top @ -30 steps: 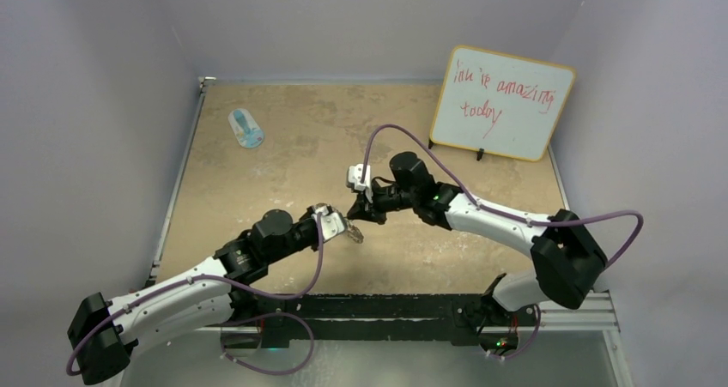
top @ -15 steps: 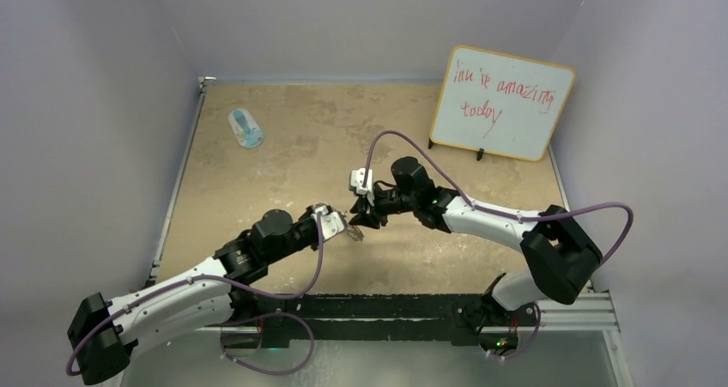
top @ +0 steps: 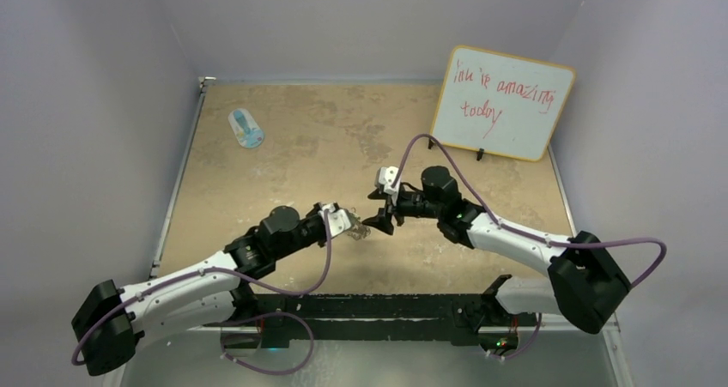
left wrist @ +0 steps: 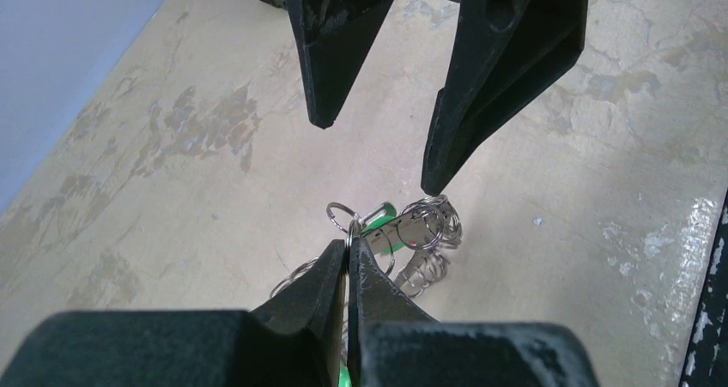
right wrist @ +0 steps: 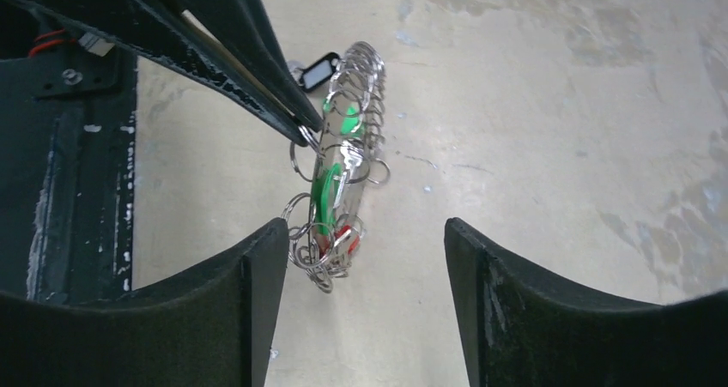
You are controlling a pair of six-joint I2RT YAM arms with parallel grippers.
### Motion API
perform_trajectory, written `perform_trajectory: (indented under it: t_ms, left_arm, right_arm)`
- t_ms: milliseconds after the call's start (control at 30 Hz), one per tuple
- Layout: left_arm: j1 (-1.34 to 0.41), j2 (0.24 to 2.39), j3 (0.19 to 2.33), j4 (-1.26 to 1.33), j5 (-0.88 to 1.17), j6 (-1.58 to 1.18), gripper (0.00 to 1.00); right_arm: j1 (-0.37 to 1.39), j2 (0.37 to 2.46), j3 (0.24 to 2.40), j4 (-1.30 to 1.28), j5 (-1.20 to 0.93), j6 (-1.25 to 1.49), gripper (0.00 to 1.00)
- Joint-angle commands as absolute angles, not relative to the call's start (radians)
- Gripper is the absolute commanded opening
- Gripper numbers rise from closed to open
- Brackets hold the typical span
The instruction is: Put the keys on the keyring
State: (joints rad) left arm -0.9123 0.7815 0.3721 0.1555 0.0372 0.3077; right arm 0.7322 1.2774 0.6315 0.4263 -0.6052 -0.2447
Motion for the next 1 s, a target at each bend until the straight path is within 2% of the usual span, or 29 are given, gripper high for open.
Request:
perform_trajectory:
  t_ms: [0, 167, 267, 367, 400, 467, 600, 767, 900, 967]
  left_arm:
    - [-0.913, 0.896, 0.414, 0.302, 0.073, 0.344, 0.0]
    - [-0.912, 1.108, 0.478, 0.432, 0.118, 0.381, 0.0]
    - [-0.911, 1.22, 0.519, 0.506, 0.144, 0.394, 0.0]
    - [-0.91, 1.303, 0.561, 0.552, 0.163, 0.399, 0.0]
    - [-0.91, 1.324, 0.58, 0.558, 0.164, 0.396, 0.02]
    - [-0.91, 1.352, 0.615, 0.565, 0.161, 0.385, 0.2]
    - [-0.908, 1.365, 0.646, 0.582, 0.087, 0.344, 0.32]
    - [-0.903, 1.315, 0.584, 0.642, -0.169, 0.22, 0.47]
    - [-0.892, 1.246, 0.541, 0.574, -0.367, 0.053, 0.68]
    - [-0.888, 1.213, 0.528, 0.502, -0.431, -0.019, 0.74]
  right_arm:
    - [0.693, 1.211, 0.554, 0.56, -0.506, -0.134, 0.71]
    - [0.682, 1.129, 0.477, 0.625, -0.265, -0.02, 0.84]
    - [0.677, 1.087, 0.453, 0.609, -0.096, 0.05, 0.89]
    - [0.674, 1.05, 0.453, 0.557, -0.006, 0.099, 0.98]
    - [0.673, 1.039, 0.456, 0.538, 0.019, 0.107, 0.99]
    - [0.671, 1.015, 0.464, 0.501, 0.057, 0.128, 0.99]
    - [0.668, 0.939, 0.425, 0.495, 0.165, 0.208, 0.99]
    - [0.663, 0.846, 0.371, 0.512, 0.207, 0.238, 0.99]
    - [0.658, 0.869, 0.375, 0.497, 0.193, 0.264, 0.99]
    - [0.656, 0.905, 0.388, 0.495, 0.165, 0.284, 0.99]
